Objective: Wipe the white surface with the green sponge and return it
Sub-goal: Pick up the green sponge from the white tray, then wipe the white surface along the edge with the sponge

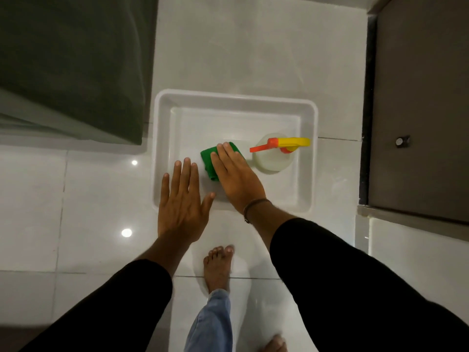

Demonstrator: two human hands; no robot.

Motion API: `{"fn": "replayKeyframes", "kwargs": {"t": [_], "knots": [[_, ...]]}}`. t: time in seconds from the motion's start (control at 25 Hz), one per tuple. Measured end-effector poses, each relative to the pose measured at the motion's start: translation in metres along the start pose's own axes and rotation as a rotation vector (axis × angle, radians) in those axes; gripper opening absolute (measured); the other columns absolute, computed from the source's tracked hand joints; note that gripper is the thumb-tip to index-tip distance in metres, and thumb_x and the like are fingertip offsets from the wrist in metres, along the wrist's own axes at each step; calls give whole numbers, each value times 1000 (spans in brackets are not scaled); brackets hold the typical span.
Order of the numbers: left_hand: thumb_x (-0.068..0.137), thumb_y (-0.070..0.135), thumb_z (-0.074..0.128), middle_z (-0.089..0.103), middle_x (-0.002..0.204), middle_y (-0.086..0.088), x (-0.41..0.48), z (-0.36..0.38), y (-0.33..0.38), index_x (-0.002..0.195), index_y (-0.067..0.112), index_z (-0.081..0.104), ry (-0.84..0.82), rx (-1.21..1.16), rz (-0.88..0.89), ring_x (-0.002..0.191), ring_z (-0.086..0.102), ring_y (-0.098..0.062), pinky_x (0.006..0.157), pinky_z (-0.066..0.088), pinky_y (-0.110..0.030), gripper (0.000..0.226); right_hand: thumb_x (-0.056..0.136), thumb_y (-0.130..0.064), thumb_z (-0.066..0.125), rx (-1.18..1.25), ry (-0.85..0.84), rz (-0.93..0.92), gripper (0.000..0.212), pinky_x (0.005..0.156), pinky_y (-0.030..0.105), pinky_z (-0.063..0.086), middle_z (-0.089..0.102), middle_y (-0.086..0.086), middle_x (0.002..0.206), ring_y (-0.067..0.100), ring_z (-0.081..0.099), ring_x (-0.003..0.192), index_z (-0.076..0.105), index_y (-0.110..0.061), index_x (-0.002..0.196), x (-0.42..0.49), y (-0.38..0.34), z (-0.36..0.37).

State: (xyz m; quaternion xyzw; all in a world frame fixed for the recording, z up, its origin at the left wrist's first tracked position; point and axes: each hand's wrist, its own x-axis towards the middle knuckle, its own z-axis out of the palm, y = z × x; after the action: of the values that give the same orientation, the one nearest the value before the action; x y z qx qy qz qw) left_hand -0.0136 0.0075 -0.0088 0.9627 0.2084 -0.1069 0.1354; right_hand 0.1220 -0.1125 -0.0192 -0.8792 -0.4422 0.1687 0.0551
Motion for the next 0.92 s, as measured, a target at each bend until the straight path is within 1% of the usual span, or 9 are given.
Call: {"fn": "replayKeyframes", "kwargs": {"t": [0.08,0.16,0.24,0.32,0.4,0.52,0.64,0.76,0.92], "knots": [[109,63,18,12,183,-14,-25,-14,6,172,9,17,-20,6,3,169,6,-32,137,12,-58,84,108,-9,9,33,85,8,51,125,50,21,29,27,162,42,22,152,24,4,155,-33,-12,-17],[109,64,17,14,183,-14,-53,-21,17,172,9,19,-44,32,13,169,8,-32,136,15,-59,84,106,-9,5,64,95,61,55,125,50,21,28,27,163,42,22,153,22,3,156,-76,-24,-30],[110,64,15,18,181,-16,-82,-24,40,171,6,22,-85,56,48,168,13,-35,134,21,-61,84,103,-11,20,67,83,144,55,124,50,24,29,25,163,41,23,152,20,1,157,-131,-27,-38],[110,65,12,20,180,-19,-109,-19,72,170,4,23,-118,77,87,167,15,-36,133,23,-61,86,99,-19,32,110,64,216,61,122,51,29,30,23,163,40,24,152,21,-2,157,-189,-21,-34],[109,66,8,21,179,-20,-137,-3,110,169,3,24,-142,104,139,166,13,-35,135,20,-58,88,98,-21,40,167,62,281,62,119,50,35,34,21,162,39,30,151,26,-3,156,-248,-10,-23],[110,65,7,18,180,-19,-174,33,159,170,4,23,-168,115,208,167,10,-34,135,8,-53,87,91,-19,61,219,67,368,70,117,48,39,40,19,159,38,37,147,33,-5,154,-321,9,-2],[110,62,17,9,182,-14,-201,85,195,171,6,18,-190,142,280,169,5,-31,136,9,-54,83,82,-13,78,259,38,465,87,116,47,40,38,16,161,36,34,149,31,-7,155,-389,35,34],[109,63,14,7,182,-14,-212,142,220,172,7,14,-235,184,350,169,5,-32,137,14,-56,84,78,-8,83,328,31,556,94,117,47,36,35,14,163,34,30,151,30,-8,156,-436,59,89],[110,61,14,7,182,-15,-199,221,245,172,5,15,-260,188,451,169,4,-33,137,11,-56,84,81,1,79,380,68,642,89,118,51,33,32,15,164,33,25,152,31,-6,156,-463,95,164]]}}
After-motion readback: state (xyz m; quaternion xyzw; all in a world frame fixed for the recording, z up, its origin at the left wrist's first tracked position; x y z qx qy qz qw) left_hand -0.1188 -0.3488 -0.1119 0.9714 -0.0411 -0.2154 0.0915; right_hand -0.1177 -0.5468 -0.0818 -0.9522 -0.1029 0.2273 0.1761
